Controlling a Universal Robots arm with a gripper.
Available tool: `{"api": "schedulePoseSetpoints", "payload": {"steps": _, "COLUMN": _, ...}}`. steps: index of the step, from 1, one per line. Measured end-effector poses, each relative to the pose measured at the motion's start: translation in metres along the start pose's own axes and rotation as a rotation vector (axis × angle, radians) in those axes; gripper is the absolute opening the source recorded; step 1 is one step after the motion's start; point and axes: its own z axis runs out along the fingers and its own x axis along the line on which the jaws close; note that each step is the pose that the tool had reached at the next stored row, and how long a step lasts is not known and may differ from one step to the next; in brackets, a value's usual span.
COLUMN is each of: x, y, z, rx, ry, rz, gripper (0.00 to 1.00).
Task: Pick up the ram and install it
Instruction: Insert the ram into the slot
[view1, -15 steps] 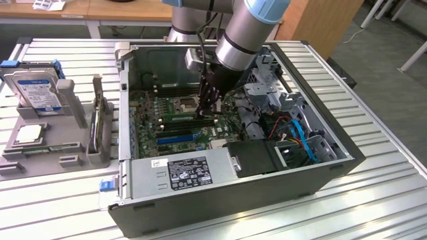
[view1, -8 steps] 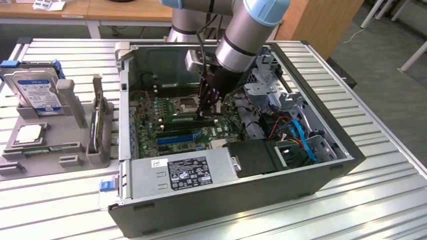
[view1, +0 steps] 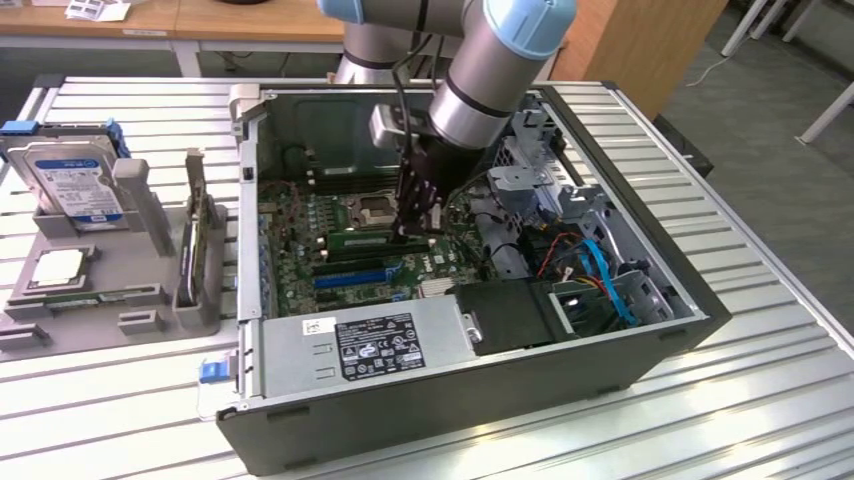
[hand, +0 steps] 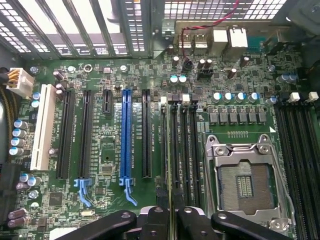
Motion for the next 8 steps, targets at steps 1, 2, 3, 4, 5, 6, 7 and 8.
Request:
{"api": "schedulePoseSetpoints", "payload": {"steps": 1, "x": -0.0007, "y": 0.0, "z": 0.0, "rx": 0.0, "ry": 0.0005, "rz": 0.0, "gripper": 0.14}}
{"api": "schedulePoseSetpoints", "payload": {"steps": 2, "x": -0.0007, "y": -0.0001, "z": 0.0, "rx": 0.0, "ry": 0.0005, "rz": 0.0, "gripper": 0.14}}
{"api": "schedulePoseSetpoints", "payload": {"steps": 3, "x": -0.0006, "y": 0.0, "z": 0.0, "rx": 0.0001, "ry": 0.0006, "rz": 0.0, "gripper": 0.14}}
{"api": "schedulePoseSetpoints", "payload": {"steps": 4, "x": -0.0006, "y": 0.0, "z": 0.0, "rx": 0.0, "ry": 0.0006, "rz": 0.0, "gripper": 0.14}}
{"api": "schedulePoseSetpoints", "payload": {"steps": 5, "x": -0.0005, "y": 0.0, "z": 0.0, "rx": 0.0001, "ry": 0.0006, "rz": 0.0, "gripper": 0.14}}
{"api": "schedulePoseSetpoints", "payload": {"steps": 6, "x": -0.0002, "y": 0.0001, "z": 0.0001, "rx": 0.0, "ry": 0.0005, "rz": 0.0, "gripper": 0.14}}
{"api": "schedulePoseSetpoints", "payload": {"steps": 7, "x": 0.0, "y": 0.0001, "z": 0.0001, "rx": 0.0, "ry": 0.0005, "rz": 0.0, "gripper": 0.14}}
{"api": "schedulePoseSetpoints", "payload": {"steps": 8, "x": 0.0, "y": 0.0001, "z": 0.0, "rx": 0.0001, "ry": 0.0005, "rz": 0.0, "gripper": 0.14}}
